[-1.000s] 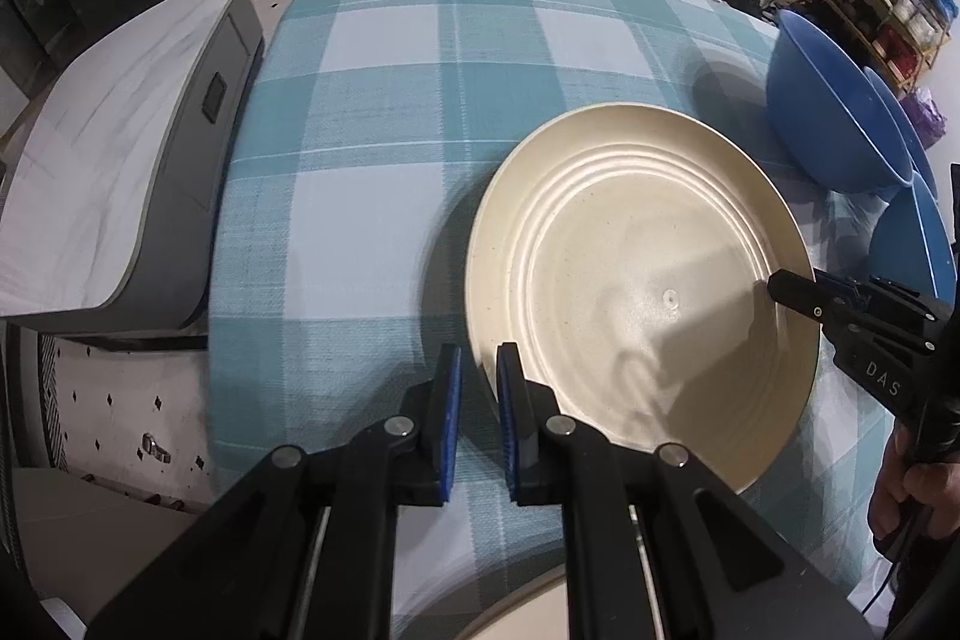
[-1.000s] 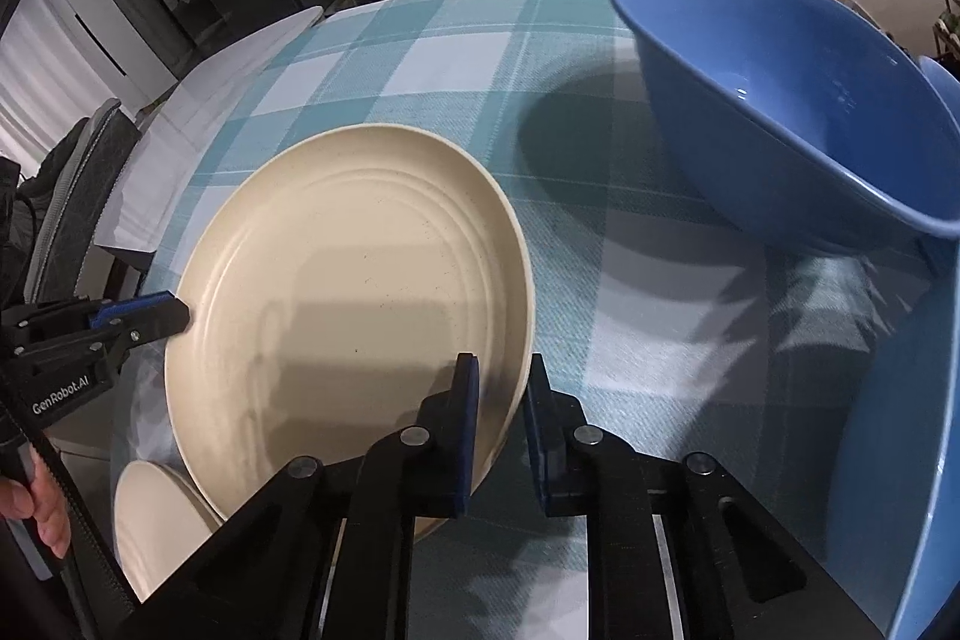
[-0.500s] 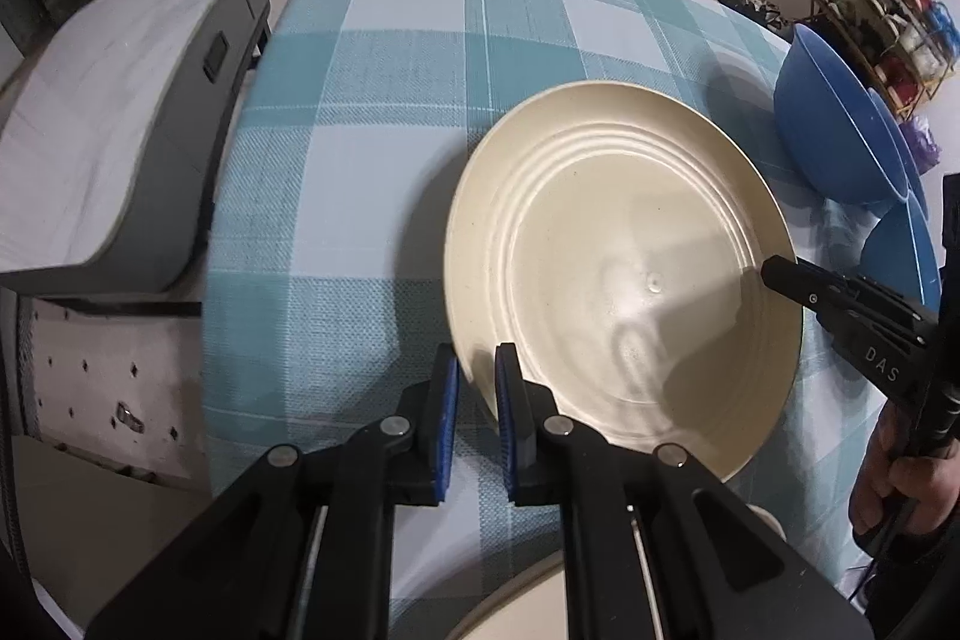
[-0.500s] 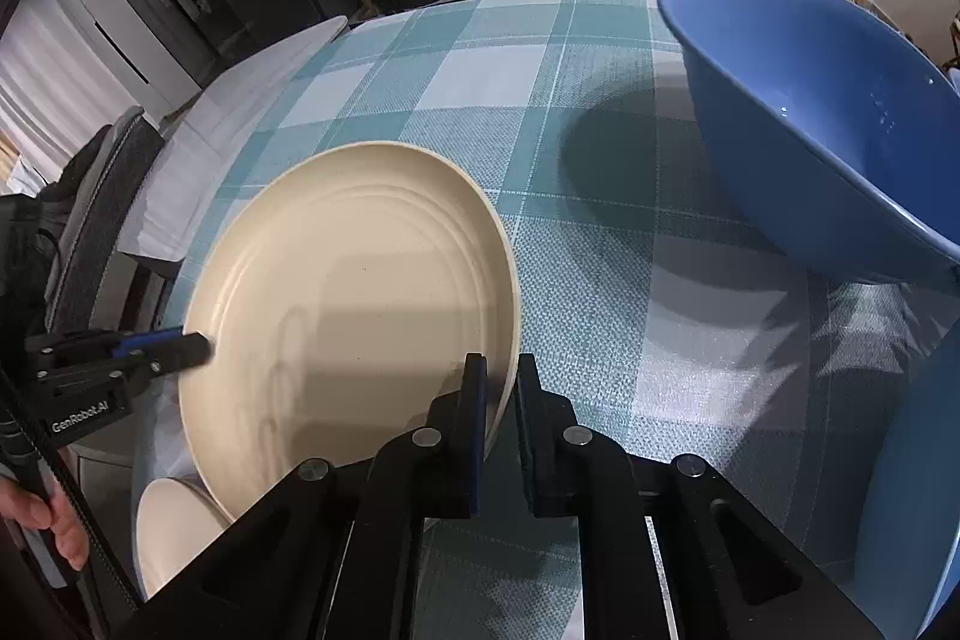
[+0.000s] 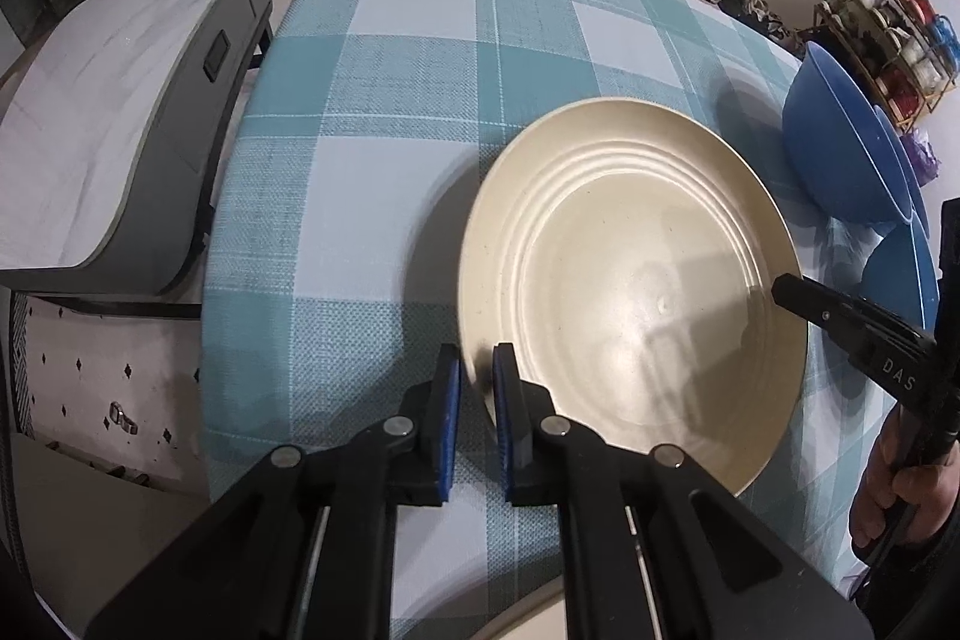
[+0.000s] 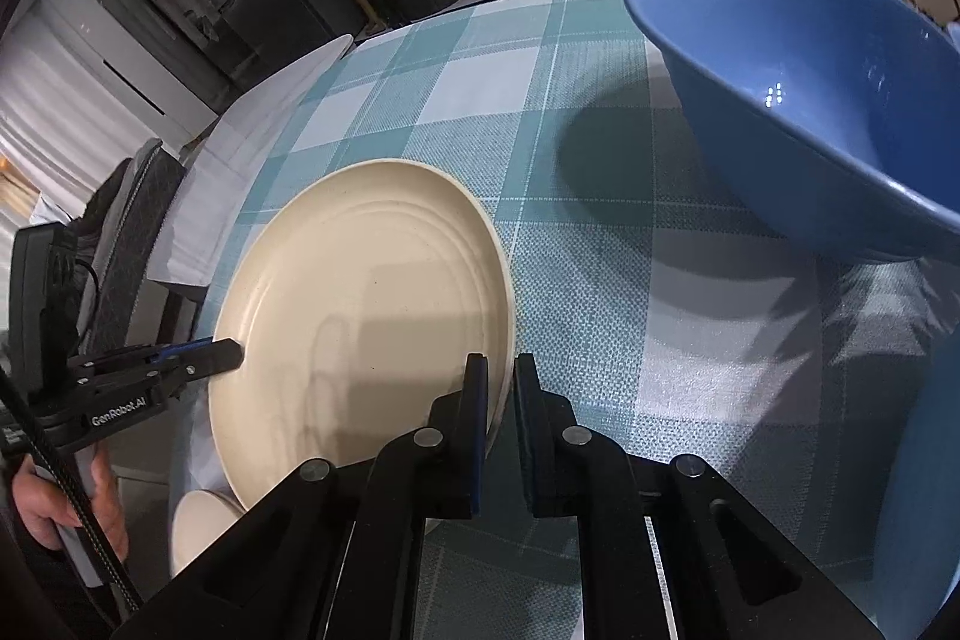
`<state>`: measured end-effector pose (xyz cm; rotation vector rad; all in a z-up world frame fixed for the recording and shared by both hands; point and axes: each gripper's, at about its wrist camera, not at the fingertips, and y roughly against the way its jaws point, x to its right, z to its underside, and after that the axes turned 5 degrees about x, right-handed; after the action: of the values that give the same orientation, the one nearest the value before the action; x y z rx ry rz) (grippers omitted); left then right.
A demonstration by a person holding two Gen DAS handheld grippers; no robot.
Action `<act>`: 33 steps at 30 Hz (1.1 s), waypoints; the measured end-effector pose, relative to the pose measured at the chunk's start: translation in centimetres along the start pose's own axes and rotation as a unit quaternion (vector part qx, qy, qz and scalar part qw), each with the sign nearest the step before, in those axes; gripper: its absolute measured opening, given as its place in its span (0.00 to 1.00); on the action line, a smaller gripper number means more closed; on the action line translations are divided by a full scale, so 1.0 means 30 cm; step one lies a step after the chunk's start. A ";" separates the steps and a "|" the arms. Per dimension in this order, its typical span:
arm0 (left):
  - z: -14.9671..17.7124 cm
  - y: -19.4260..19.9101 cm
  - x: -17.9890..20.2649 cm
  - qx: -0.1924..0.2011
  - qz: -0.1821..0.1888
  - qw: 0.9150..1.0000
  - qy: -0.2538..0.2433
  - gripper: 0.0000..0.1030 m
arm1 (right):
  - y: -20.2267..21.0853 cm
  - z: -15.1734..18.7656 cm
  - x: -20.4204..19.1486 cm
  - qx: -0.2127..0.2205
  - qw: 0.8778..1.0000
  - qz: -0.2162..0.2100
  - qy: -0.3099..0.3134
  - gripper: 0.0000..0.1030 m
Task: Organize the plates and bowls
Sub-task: 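Carry the cream plate with both tools over the stacked cream plates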
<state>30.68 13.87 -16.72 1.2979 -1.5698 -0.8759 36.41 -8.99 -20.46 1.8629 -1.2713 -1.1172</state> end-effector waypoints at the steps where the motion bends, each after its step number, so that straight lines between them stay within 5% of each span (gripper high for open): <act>1: -0.001 -0.004 0.001 -0.003 0.003 1.000 0.000 0.08 | -0.003 -0.001 0.001 -0.001 1.000 0.000 0.000 0.09; 33: -0.016 0.018 -0.002 -0.006 0.019 1.000 0.019 0.06 | 0.014 -0.014 0.015 -0.002 0.999 0.017 -0.034 0.06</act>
<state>30.95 14.04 -16.07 1.2637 -1.5523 -0.8312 36.68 -9.53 -20.05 1.8085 -1.3327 -1.1726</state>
